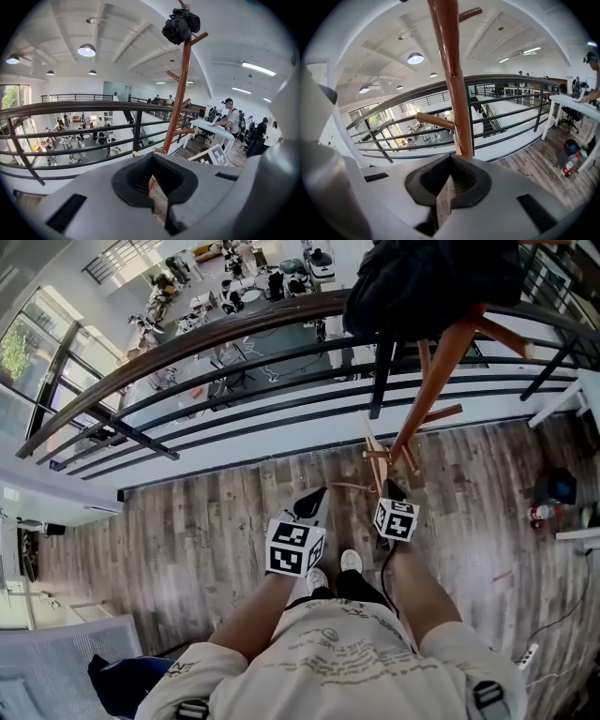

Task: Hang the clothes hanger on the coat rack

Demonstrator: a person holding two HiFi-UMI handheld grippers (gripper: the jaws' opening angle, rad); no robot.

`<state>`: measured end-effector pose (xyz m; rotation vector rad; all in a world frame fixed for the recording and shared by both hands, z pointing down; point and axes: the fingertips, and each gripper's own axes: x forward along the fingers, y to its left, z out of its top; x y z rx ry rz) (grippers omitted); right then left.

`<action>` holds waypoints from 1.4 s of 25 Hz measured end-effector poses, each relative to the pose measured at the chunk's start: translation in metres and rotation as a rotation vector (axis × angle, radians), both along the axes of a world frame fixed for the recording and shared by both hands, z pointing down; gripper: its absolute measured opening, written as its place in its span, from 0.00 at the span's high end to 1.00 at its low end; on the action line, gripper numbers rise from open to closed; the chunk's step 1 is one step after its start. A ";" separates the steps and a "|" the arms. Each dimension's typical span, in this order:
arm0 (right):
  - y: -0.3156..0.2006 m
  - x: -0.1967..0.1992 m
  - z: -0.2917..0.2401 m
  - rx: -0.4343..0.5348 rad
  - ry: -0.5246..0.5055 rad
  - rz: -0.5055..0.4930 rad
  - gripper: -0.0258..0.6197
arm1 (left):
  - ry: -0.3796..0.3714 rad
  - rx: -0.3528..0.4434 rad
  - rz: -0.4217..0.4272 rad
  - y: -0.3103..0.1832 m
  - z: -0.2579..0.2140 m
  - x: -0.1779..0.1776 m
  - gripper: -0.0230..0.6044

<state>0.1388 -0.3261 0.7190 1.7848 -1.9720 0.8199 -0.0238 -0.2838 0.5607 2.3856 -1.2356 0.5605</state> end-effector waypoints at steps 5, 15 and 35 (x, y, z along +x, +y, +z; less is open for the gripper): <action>0.017 -0.010 -0.040 0.043 0.011 -0.045 0.96 | 0.043 0.029 0.027 0.000 -0.016 0.013 0.96; 0.043 -0.038 -0.147 0.187 -0.006 -0.092 0.96 | 0.109 0.086 0.100 0.004 -0.046 0.040 0.96; 0.043 -0.056 -0.298 0.502 -0.032 -0.091 0.96 | 0.117 0.225 0.151 -0.003 -0.109 0.041 0.96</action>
